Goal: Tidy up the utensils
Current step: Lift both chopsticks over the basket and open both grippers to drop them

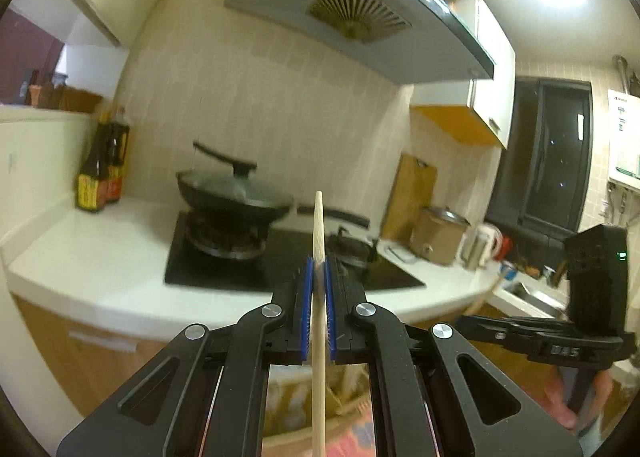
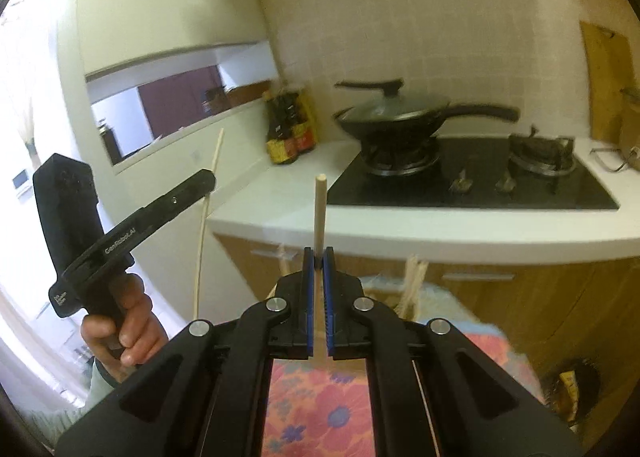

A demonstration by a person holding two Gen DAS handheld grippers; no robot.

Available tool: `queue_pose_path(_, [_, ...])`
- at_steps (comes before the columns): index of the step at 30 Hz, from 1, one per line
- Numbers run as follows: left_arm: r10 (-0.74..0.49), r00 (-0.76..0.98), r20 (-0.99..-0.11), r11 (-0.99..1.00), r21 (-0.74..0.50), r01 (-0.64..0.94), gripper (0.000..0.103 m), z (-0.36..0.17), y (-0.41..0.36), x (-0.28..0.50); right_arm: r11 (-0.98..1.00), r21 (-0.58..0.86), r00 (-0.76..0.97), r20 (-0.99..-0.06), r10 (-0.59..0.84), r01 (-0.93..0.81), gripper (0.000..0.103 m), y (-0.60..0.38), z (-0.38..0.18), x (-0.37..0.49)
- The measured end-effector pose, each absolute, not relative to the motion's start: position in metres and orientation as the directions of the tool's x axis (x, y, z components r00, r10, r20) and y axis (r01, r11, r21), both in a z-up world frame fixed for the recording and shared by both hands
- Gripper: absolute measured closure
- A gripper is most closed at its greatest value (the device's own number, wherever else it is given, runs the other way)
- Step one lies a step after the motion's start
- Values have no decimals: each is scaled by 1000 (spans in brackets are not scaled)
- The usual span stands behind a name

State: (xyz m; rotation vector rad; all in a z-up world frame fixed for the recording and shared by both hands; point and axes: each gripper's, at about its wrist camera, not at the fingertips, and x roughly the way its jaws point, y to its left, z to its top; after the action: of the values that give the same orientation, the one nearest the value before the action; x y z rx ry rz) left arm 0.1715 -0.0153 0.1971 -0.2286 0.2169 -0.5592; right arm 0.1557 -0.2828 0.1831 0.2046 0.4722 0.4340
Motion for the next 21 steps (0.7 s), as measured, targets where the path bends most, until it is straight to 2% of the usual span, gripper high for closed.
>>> queue_pose_path(8, [-451, 888, -89, 874, -242, 420, 99, 163, -32, 212, 960, 176, 839, -469, 276, -218, 101, -288, 171, 191])
queue_pose_path(13, [-419, 904, -87, 893, -221, 393, 99, 142, -31, 225, 968, 155, 793, -554, 252, -199, 101, -280, 148, 215])
queue_pose_path(19, [-402, 911, -88, 895, -250, 371, 98, 127, -20, 231, 964, 174, 761, -592, 266, -201, 101, -273, 132, 227])
queue_pose_path(20, [-404, 910, -92, 893, -253, 371, 96, 125, -18, 231, 963, 179, 758, -594, 269, -201, 100, -273, 131, 227])
queue_pose_path(21, [-407, 908, -100, 892, -255, 372, 87, 123, -17, 231, 961, 185, 752, -599, 275, -204, 100, -272, 130, 228])
